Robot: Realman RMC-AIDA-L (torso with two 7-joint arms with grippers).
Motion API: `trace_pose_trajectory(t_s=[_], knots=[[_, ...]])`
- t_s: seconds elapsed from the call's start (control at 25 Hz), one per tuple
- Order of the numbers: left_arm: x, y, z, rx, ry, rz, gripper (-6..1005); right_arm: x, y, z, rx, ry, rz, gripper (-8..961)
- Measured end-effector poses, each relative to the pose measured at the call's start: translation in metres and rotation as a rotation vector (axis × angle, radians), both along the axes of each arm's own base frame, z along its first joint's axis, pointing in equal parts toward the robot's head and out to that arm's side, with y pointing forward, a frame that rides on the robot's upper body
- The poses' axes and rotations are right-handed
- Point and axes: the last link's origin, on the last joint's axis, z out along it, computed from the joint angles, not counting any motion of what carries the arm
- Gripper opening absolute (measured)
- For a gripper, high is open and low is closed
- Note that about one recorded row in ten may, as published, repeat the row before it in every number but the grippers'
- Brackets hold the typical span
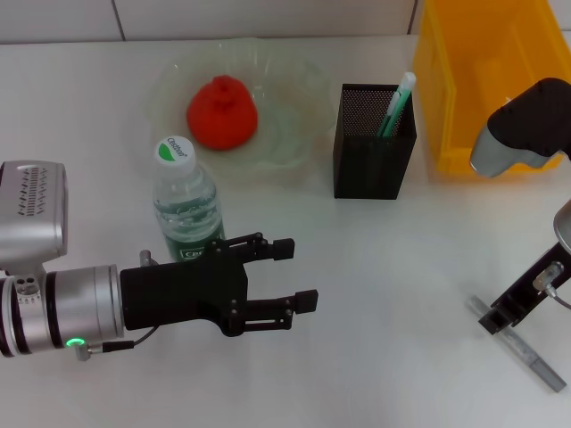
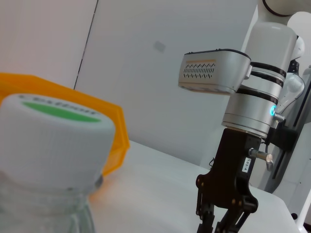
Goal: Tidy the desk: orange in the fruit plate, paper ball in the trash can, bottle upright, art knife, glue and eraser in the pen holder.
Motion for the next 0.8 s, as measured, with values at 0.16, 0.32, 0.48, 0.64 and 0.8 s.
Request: trace_pose_trajectory(t_s=[0.16,0.32,0.48,0.64,0.8], knots=[[0.0001,0.0002,0.0001,0.001,0.000,-0.001,802,0.0004,-0.0003,-0.0009,-0.005,-0.002,-0.001,254],[0.0001,0.0003,0.0002,0.001,0.001,-0.001,802,0.0011,-0.0010,-0.0026,-0.013,-0.009,-0.003,235],[0.0005,0.0010,0.0006,0.003,0.002,-0.004,802,0.0004,-0.0008,-0.0029,-0.014,-0.012,0.000,239],[0.0006,0.0011,0.0006,0.003,0.002,-0.005,802,0.0000,-0.0008,-0.0034,-0.015,-0.014,0.003,211],[0.0006,0.0012,0.0006,0.003,0.002,-0.005,802,-0.0006,-0.0006,-0.0035,-0.015,-0.015,0.008,174]])
